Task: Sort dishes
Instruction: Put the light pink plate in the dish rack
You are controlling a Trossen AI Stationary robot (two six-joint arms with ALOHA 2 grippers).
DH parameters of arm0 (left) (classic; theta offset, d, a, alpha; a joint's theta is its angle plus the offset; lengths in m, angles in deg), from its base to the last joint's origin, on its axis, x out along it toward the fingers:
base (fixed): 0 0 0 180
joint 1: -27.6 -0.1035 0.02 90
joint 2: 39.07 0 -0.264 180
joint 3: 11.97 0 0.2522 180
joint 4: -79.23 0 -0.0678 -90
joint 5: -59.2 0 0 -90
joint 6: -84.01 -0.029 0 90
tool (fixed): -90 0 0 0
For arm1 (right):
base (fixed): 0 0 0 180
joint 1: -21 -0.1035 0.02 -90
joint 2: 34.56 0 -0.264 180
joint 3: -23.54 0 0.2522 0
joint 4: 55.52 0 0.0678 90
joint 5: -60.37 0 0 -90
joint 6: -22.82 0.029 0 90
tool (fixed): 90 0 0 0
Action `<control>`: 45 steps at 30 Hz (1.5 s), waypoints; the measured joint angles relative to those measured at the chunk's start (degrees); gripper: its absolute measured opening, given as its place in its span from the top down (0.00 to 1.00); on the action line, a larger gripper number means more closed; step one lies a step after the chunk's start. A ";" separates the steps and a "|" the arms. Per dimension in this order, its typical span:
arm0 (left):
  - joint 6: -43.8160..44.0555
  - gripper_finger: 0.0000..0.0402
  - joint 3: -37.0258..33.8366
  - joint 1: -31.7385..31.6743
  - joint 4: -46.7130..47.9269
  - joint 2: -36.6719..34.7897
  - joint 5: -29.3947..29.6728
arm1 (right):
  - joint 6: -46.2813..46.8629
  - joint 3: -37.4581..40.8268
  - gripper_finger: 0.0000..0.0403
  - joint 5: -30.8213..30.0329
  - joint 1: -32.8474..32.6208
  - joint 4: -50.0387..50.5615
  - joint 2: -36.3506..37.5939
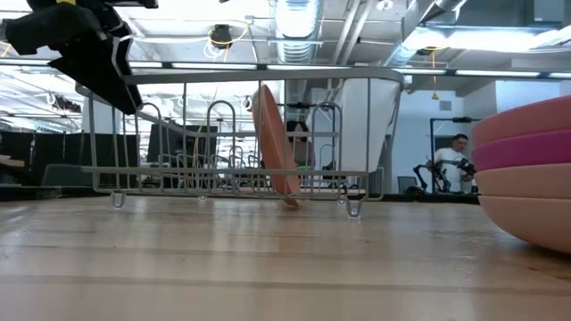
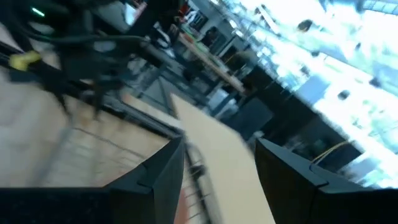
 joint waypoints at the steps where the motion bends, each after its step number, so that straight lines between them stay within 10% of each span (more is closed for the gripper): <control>1: -1.31 0.57 -0.02 -0.19 -0.62 0.00 0.00 | 1.61 0.00 0.50 -0.45 -1.40 0.94 0.60; 23: -12.10 0.88 -0.02 -2.47 -16.72 0.02 -3.62 | 1.79 0.00 0.50 -7.33 -8.92 1.73 1.89; 45: -9.72 0.78 -0.02 -5.09 -25.74 0.07 -7.80 | 1.77 0.00 0.50 -7.29 -8.92 3.82 1.89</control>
